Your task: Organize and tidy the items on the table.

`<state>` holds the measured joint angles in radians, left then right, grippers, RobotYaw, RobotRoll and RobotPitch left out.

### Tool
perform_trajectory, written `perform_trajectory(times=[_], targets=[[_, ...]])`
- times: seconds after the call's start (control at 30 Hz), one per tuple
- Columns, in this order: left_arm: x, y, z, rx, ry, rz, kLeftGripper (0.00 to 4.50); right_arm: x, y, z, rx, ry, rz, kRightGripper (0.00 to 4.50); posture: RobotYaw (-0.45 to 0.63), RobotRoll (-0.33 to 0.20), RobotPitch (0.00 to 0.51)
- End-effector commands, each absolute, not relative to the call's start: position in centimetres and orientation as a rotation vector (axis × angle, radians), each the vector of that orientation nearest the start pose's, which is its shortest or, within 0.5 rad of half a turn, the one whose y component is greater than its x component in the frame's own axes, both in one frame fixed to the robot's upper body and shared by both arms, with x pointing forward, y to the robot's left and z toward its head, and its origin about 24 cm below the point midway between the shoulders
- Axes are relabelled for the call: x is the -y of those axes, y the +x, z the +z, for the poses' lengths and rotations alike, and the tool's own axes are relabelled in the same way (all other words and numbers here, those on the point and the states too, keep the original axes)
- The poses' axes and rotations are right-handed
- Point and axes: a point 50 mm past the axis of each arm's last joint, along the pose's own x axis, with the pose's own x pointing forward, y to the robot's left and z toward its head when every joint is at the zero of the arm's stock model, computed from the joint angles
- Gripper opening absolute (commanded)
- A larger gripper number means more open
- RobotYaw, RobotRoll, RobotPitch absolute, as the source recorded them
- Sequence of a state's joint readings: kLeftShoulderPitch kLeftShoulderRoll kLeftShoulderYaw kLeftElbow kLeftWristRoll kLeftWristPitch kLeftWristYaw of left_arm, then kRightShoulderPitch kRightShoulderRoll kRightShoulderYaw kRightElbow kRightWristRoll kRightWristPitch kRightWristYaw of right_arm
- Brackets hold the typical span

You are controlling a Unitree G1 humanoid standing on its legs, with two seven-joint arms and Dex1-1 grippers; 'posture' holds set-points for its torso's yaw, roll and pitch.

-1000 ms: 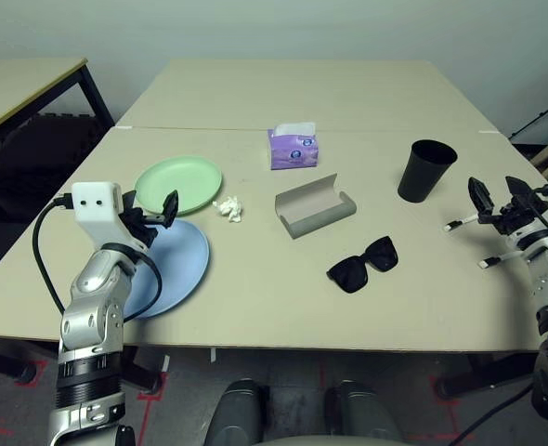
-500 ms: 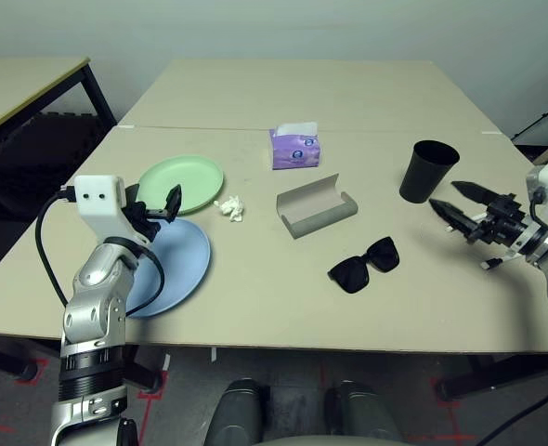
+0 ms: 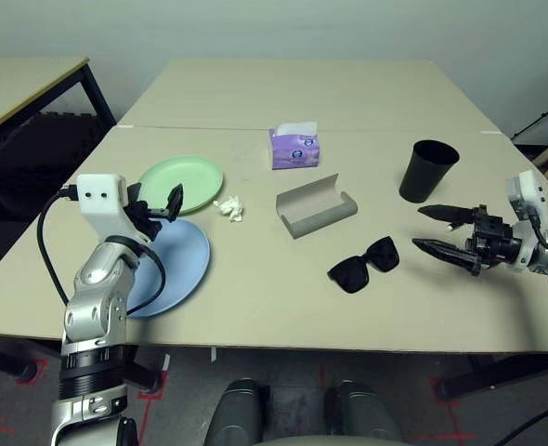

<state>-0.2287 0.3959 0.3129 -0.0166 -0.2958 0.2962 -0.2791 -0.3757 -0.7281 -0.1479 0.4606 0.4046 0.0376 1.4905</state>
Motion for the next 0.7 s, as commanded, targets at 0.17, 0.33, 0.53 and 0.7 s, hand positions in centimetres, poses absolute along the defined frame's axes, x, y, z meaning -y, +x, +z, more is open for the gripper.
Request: perform_trajectory(times=[0.17,0.33,0.53,0.7], targets=[[-26.52,28.54,11.94,0.025,0.041,-0.047,4.44,27.51,27.12,12.41,-0.179,-0.216,1.275,4.50,0.05,0.000,0.000],[-26.44,28.53,12.03,0.025,0.058,-0.058,4.44,27.44,27.23,12.64,-0.205,-0.294,1.310,4.50,0.05,0.000,0.000],[-26.53,28.51,12.05,0.024,0.060,-0.057,4.44,27.58,27.35,12.54,-0.235,-0.359,1.319,4.50,0.05,0.000,0.000],[-26.51,28.50,12.02,0.022,0.062,-0.060,4.44,27.55,27.41,12.65,-0.224,-0.386,1.326,4.50,0.05,0.000,0.000]])
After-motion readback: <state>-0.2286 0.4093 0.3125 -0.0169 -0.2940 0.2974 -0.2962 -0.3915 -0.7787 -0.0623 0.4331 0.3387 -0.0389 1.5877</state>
